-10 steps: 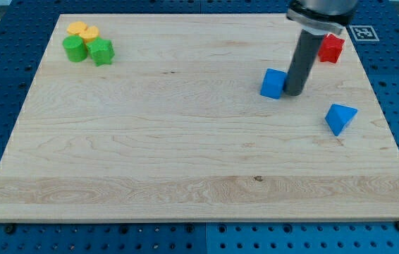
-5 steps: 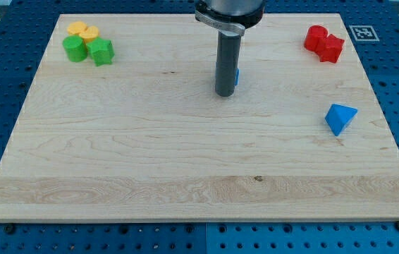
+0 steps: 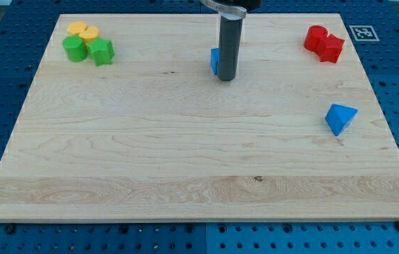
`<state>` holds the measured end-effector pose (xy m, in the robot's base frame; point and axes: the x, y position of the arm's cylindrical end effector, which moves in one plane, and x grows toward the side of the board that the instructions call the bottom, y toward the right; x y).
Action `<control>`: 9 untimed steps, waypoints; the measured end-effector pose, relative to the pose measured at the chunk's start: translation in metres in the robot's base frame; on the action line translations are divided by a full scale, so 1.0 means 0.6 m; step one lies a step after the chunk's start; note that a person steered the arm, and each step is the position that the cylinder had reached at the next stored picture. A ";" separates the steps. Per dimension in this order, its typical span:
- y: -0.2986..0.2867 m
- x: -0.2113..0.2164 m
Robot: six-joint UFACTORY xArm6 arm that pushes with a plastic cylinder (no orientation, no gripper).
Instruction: Push the blue cube to the group of blocks
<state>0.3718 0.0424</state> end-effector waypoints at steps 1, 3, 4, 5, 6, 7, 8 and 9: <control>0.044 0.021; 0.053 -0.006; 0.040 -0.027; 0.010 -0.044; -0.032 -0.055; -0.078 -0.057; -0.119 -0.060; -0.155 -0.066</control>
<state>0.3322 -0.0505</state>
